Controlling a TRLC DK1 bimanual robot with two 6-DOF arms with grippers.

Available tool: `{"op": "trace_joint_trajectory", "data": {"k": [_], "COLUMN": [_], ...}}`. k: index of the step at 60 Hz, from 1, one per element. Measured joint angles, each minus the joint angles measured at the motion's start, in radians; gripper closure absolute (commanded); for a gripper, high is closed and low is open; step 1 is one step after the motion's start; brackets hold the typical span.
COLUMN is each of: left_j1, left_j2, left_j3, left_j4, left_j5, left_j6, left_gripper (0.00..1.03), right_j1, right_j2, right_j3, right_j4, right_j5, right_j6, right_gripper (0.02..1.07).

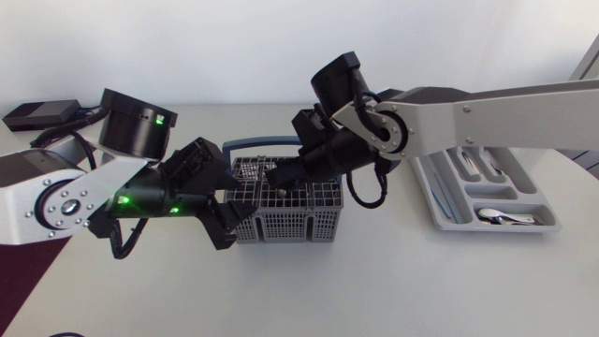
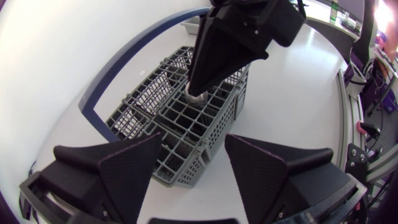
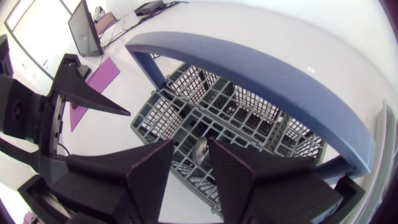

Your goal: Transfer all utensils from the basket to the drawer tray.

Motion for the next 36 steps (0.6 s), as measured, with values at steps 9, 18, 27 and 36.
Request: {"op": "trace_joint_trajectory", "data": {"k": [9, 18, 27, 36], "left_j1": [0.000, 0.000, 0.000, 0.000], "left_j2": [0.000, 0.000, 0.000, 0.000], "left_j3": [-0.002, -0.006, -0.011, -0.012], "left_j4": [0.003, 0.004, 0.003, 0.003], "left_j5": [0.000, 0.000, 0.000, 0.000], "left_j6": [0.000, 0.000, 0.000, 0.000], "left_gripper": [0.32, 0.32, 0.32, 0.32], "right_j1": [0.002, 0.002, 0.002, 0.003], "right_j2": [0.006, 0.016, 0.031, 0.035], "right_j3": [0.000, 0.000, 0.000, 0.000], "right_j4": [0.003, 0.003, 0.003, 0.003], "right_j5": [0.007, 0.010, 0.010, 0.010], "right_j6": [0.000, 0.000, 0.000, 0.000], "right_gripper": [0.80, 0.83, 0.89, 0.95]}}
